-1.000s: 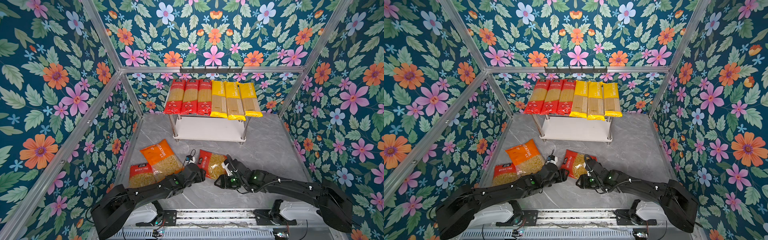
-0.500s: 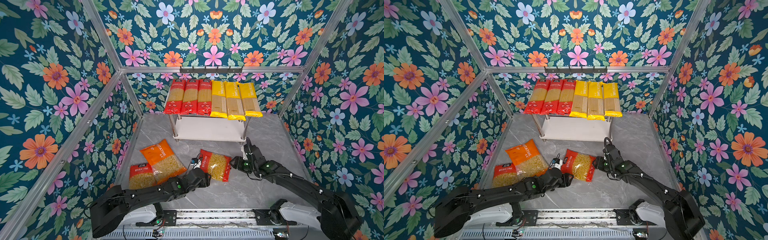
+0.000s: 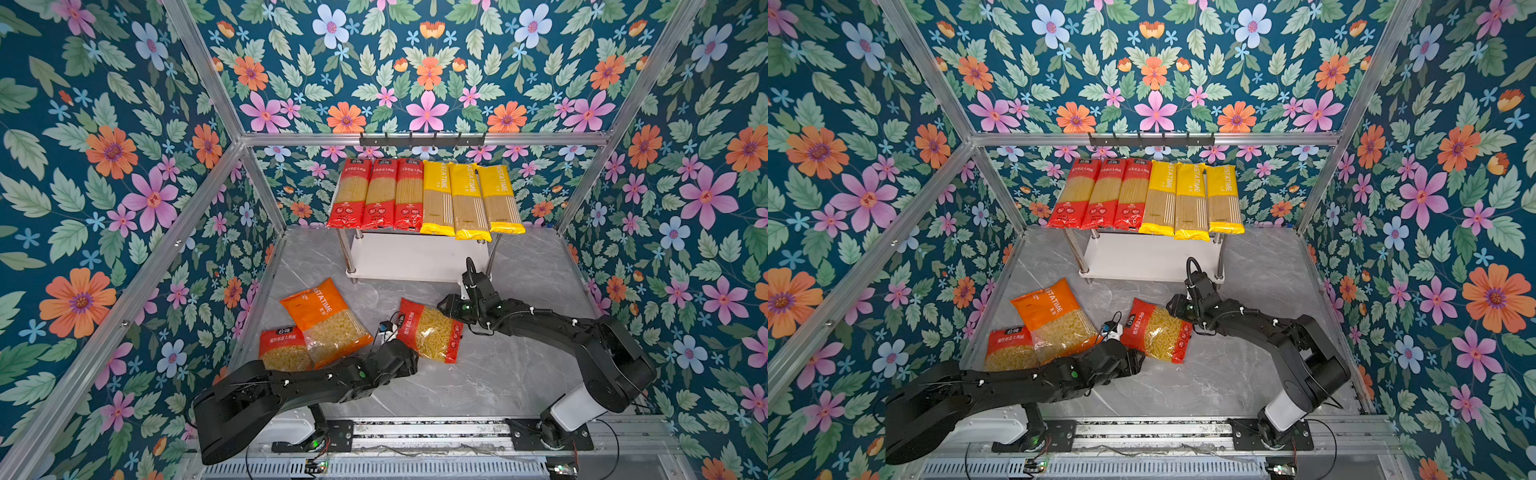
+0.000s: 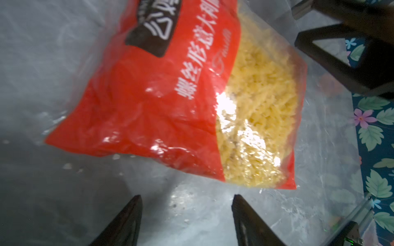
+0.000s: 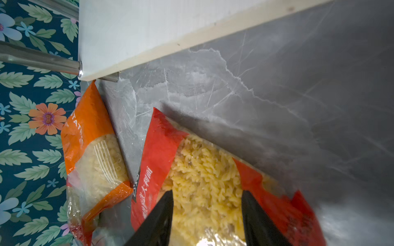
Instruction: Place and organize the pasta boxes and bags onto the shelf
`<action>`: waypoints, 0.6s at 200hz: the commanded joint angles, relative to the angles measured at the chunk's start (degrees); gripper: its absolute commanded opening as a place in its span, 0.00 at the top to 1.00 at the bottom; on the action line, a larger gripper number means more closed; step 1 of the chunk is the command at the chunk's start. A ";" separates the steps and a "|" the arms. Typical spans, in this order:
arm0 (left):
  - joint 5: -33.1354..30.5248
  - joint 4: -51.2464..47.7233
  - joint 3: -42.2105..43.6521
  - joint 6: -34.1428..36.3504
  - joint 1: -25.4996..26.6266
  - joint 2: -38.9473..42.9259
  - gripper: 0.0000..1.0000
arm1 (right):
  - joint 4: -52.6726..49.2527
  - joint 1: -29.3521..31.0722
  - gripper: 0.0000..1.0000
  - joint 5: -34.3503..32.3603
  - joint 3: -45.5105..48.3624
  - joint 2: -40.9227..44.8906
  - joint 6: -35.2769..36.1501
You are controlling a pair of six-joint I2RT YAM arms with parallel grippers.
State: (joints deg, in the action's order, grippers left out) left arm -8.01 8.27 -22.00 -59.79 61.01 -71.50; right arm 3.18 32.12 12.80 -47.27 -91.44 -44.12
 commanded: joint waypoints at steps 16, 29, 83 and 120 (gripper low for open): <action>3.44 6.40 1.77 0.59 -3.58 1.28 0.30 | 0.34 1.98 0.49 3.11 4.98 2.96 -1.43; 4.39 7.10 1.91 1.53 -5.30 1.13 0.30 | -0.71 3.06 0.49 3.02 7.85 5.30 -2.26; 9.56 7.55 -4.36 9.25 -10.92 -4.37 0.30 | -6.17 14.14 0.49 1.52 19.55 20.17 -10.79; 10.56 0.14 -9.58 14.54 -12.18 -3.41 0.30 | -12.31 12.55 0.44 2.89 22.59 32.96 -13.46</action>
State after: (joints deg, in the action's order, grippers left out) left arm 1.37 12.60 -29.56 -50.50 49.54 -76.42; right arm -3.31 46.54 16.27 -25.93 -65.17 -54.24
